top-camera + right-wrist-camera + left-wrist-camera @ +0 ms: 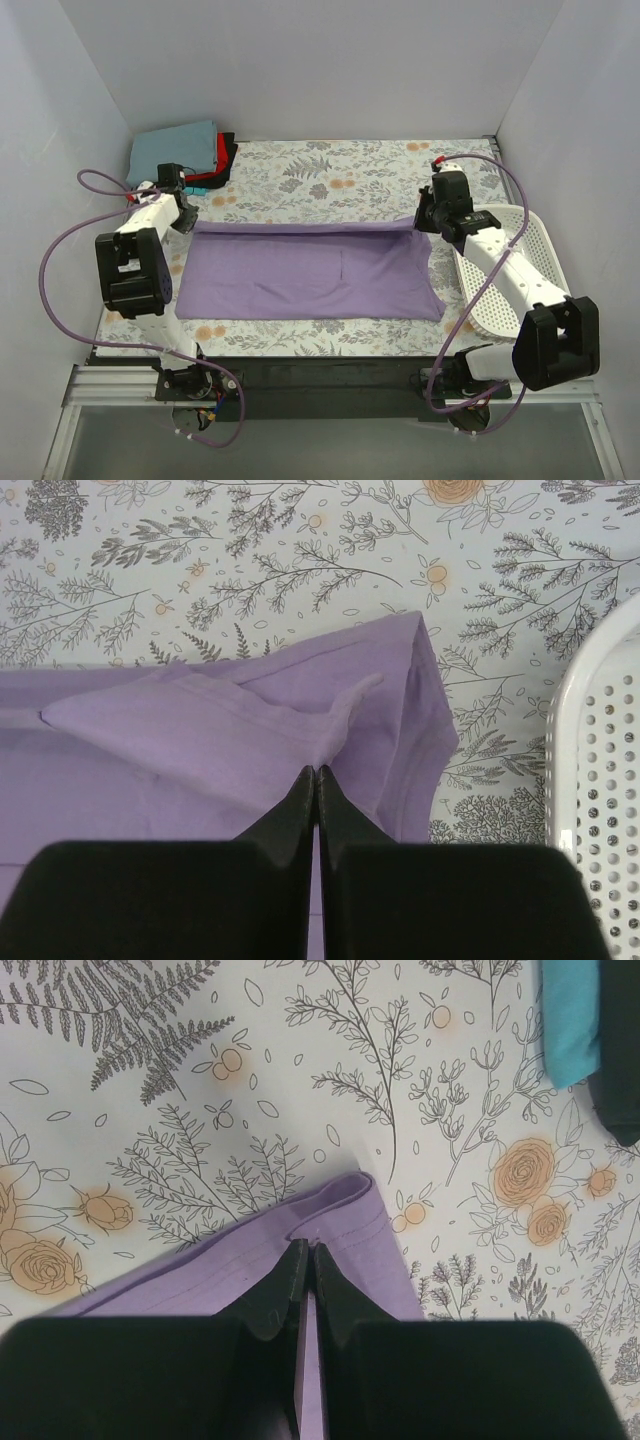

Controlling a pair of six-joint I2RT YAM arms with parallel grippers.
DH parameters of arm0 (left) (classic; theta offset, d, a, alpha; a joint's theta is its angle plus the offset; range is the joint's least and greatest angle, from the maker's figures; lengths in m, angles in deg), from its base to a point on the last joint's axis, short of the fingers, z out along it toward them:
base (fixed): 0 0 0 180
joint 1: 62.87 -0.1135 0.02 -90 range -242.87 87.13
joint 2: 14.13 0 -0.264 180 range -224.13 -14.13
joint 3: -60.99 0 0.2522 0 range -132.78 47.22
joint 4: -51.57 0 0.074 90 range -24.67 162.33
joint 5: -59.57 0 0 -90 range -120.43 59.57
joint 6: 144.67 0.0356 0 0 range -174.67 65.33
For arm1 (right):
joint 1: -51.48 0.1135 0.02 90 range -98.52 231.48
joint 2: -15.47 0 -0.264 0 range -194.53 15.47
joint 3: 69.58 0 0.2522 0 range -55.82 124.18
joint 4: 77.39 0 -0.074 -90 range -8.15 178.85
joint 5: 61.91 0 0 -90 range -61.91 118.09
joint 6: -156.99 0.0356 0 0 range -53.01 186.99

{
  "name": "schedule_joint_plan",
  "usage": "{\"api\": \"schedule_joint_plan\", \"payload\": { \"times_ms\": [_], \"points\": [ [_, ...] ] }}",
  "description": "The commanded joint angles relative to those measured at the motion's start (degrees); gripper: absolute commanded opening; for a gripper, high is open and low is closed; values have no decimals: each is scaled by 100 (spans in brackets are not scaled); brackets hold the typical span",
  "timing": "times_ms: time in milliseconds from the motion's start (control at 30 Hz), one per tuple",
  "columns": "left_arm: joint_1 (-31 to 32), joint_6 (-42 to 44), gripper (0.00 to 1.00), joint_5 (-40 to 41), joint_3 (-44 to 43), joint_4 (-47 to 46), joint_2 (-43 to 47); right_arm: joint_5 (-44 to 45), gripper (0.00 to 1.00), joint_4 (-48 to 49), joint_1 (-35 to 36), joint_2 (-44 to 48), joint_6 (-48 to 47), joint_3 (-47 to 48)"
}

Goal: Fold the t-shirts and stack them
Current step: Fold the tshirt

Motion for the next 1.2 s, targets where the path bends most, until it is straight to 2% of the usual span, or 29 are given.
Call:
{"api": "schedule_joint_plan", "payload": {
  "times_ms": [0,567,1167],
  "points": [
    [-75,49,0,41,82,-12,443,-7,1,-13,25,295,80,-148],
    [-119,111,0,-21,591,-83,777,-148,1,-286,104,875,159,-676],
    [-163,137,0,-21,697,5,953,-245,1,-409,289,1138,247,-984]
  ]
}}
